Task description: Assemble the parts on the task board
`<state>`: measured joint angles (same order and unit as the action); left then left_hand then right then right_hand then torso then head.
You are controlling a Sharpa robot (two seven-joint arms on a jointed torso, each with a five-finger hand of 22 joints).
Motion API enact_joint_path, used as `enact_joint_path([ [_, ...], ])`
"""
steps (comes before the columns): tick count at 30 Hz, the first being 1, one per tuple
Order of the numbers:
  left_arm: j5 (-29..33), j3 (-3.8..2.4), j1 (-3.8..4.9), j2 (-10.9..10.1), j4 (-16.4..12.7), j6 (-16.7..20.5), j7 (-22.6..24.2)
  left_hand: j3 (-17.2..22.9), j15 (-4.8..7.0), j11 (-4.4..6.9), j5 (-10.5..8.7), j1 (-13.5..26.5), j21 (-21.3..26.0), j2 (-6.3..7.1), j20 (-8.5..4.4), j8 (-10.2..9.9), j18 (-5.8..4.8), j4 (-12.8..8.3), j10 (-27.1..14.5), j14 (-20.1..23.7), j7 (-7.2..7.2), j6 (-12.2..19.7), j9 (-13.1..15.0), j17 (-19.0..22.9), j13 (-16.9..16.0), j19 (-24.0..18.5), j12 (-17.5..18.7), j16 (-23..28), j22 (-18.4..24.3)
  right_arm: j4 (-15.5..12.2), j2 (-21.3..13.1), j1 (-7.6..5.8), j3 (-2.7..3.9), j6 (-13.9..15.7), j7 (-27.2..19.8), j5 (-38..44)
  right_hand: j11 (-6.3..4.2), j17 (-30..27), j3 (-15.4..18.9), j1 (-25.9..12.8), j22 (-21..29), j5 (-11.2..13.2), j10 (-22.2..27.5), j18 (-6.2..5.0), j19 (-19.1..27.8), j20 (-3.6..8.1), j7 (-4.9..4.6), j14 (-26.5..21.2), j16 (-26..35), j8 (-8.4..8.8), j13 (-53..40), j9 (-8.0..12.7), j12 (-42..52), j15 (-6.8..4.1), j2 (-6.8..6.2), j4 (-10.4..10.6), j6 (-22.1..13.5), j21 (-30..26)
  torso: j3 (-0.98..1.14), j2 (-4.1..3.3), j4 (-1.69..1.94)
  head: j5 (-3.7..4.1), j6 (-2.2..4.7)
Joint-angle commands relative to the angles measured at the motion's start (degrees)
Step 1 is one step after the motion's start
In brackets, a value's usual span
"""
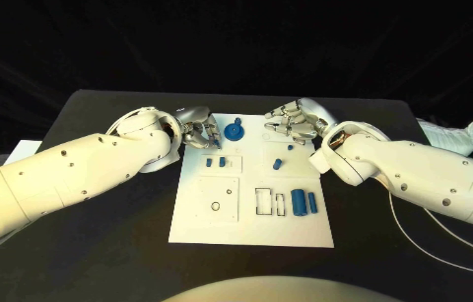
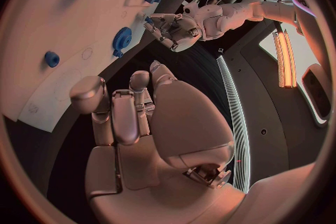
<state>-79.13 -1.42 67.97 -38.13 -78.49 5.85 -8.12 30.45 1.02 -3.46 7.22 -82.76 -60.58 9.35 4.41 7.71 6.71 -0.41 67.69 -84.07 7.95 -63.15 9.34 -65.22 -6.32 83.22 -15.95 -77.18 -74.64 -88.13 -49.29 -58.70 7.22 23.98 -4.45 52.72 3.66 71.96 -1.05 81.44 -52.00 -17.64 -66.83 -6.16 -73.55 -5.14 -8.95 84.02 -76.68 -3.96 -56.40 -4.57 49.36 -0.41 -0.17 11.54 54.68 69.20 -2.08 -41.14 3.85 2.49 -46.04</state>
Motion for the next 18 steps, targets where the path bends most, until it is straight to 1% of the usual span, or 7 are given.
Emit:
enact_joint_path([
  [1,-0.27,0.02,-0.16,0.28,0.07,-1.90,0.32,0.40,0.18,-0.16,0.11,0.53,-0.22,0.06,-0.02,-0.22,-1.13,0.08,0.31,-1.50,0.12,-0.22,-0.03,0.10,0.09,0.35,0.16,-0.11,-0.03,-0.16,0.05,0.03,0.00,-0.40,-0.58,0.10,-0.09,0.02,-0.41,-0.39,0.09,-0.18,-0.38,-0.93,0.06,0.12,0.14,1.55,0.29,-0.22,0.06,0.08,0.32,-0.51,0.03,0.03,0.38,-0.23,-0.02,-0.05,0.00,0.05,-0.17],
  [4,-0.27,0.07,-0.19,0.43,0.19,-2.18,0.27,0.40,0.18,-0.16,0.11,0.53,-0.21,0.06,-0.02,-0.22,-1.13,0.08,0.31,-1.50,0.11,-0.22,-0.03,0.11,0.09,0.35,0.16,-0.10,-0.03,-0.21,0.02,0.03,0.00,-0.40,-0.57,0.10,-0.09,0.02,-0.41,-0.39,0.09,-0.18,-0.38,-0.93,0.06,0.12,0.14,1.55,0.29,-0.22,0.06,0.08,0.32,-0.51,0.03,0.03,0.38,-0.23,0.04,0.05,0.02,0.09,-0.29],
  [8,-0.27,0.15,-0.20,0.65,0.40,-2.54,0.16,0.41,0.18,-0.16,0.11,0.56,-0.20,0.06,-0.02,-0.22,-1.13,0.08,0.35,-1.48,0.11,-0.25,-0.03,0.22,0.08,0.34,0.18,-0.05,-0.03,-0.26,-0.02,0.03,0.00,-0.40,-0.56,0.10,-0.09,0.02,-0.41,-0.39,0.09,-0.18,-0.38,-0.93,0.06,0.12,0.14,1.55,0.29,-0.22,0.06,0.08,0.32,-0.51,0.03,0.03,0.38,-0.23,-0.02,0.05,0.04,0.22,-0.38],
  [12,-0.27,0.22,-0.21,0.85,0.50,-2.81,0.15,0.42,0.18,-0.15,0.10,0.59,-0.16,0.05,-0.01,-0.23,-1.12,0.07,0.40,-1.45,0.10,-0.28,-0.04,0.38,0.08,0.32,0.19,0.02,-0.02,-0.29,-0.05,0.02,0.00,-0.40,-0.55,0.11,-0.09,0.02,-0.41,-0.39,0.09,-0.18,-0.38,-0.93,0.06,0.12,0.14,1.55,0.29,-0.22,0.06,0.08,0.32,-0.51,0.03,0.03,0.38,-0.23,-0.01,0.10,0.10,0.24,-0.50],
  [18,-0.30,0.28,-0.21,1.10,0.56,-2.90,0.13,0.45,0.19,-0.12,0.10,0.61,-0.13,0.03,-0.01,-0.23,-1.11,0.04,0.48,-1.44,0.08,-0.34,-0.06,0.40,0.07,0.30,0.22,0.02,-0.02,-0.31,-0.06,0.02,0.00,-0.41,-0.56,0.11,-0.09,0.02,-0.41,-0.39,0.09,-0.18,-0.38,-0.93,0.06,0.12,0.14,1.55,0.29,-0.22,0.06,0.08,0.32,-0.51,0.03,0.03,0.38,-0.23,0.01,0.15,0.10,0.26,-0.55],
])
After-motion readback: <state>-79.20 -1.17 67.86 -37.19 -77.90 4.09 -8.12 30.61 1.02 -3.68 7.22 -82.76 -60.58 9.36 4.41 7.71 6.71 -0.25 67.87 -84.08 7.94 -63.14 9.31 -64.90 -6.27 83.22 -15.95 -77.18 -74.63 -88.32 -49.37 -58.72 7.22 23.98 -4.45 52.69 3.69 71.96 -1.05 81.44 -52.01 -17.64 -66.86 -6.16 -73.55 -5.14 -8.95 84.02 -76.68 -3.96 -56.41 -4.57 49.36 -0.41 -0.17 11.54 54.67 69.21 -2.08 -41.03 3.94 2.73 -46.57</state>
